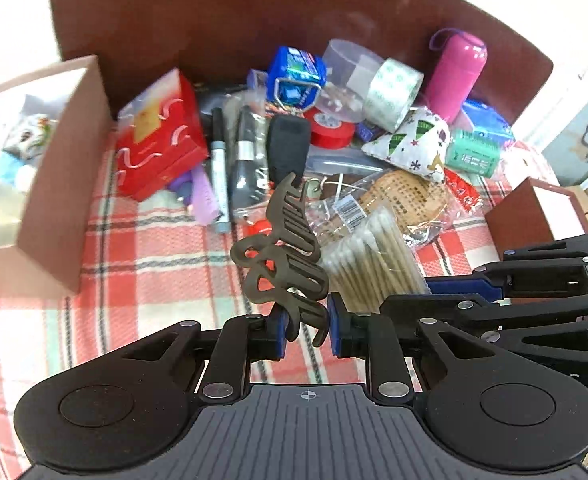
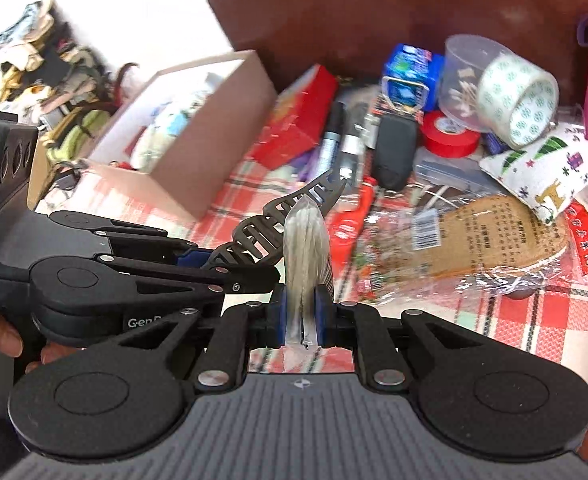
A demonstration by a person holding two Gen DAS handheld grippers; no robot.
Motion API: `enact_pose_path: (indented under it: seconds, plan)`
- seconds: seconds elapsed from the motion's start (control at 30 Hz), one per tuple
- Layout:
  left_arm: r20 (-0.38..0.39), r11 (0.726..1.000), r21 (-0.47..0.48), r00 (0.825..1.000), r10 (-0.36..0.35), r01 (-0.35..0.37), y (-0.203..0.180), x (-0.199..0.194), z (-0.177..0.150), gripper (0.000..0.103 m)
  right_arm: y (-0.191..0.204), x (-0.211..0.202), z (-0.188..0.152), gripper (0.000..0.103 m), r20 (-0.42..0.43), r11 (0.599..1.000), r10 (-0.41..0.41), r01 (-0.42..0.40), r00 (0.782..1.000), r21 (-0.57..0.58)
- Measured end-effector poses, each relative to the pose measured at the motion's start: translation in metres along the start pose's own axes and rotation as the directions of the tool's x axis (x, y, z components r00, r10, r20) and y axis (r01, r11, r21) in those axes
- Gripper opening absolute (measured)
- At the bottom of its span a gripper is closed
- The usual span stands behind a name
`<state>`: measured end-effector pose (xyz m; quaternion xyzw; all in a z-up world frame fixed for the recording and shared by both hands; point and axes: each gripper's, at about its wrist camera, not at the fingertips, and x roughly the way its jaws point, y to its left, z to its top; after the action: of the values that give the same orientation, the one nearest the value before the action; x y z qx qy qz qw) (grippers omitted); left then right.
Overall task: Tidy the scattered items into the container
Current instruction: 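Lift the claw clip and swab pack with both tools toward the box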
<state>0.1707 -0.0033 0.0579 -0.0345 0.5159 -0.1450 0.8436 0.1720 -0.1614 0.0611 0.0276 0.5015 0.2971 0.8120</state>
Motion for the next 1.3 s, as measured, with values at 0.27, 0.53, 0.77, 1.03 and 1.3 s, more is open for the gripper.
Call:
enact_pose_path:
  seconds: [0.27, 0.53, 0.77, 1.03, 1.3]
  plan:
    - [0.078, 0.996, -0.083, 0.996, 0.051, -0.044, 0.027, -0.05, -0.019, 0.017, 0.052, -0.014, 0.008, 0.016, 0.013, 0.991, 0.048, -0.046, 0.999, -0.127]
    - [0.149, 0.978, -0.191, 0.982, 0.115, -0.085, 0.066, -0.092, -0.033, 0.016, 0.108, -0.008, 0.031, 0.016, 0.016, 0.959, 0.112, -0.104, 0.994, -0.262]
    - [0.194, 0.955, -0.274, 0.967, 0.167, -0.111, 0.105, -0.12, -0.04, 0.016, 0.15, 0.008, 0.051, 0.015, 0.015, 0.932, 0.151, -0.138, 0.988, -0.334]
    - [0.275, 0.94, -0.313, 0.935, 0.225, -0.134, 0.165, -0.149, -0.026, 0.016, 0.208, 0.028, 0.092, 0.015, 0.044, 0.889, 0.171, -0.135, 0.984, -0.437]
    - [0.323, 0.92, -0.36, 0.904, 0.279, -0.155, 0.241, -0.164, 0.006, 0.016, 0.262, 0.071, 0.15, 0.015, 0.065, 0.832, 0.191, -0.126, 0.979, -0.54]
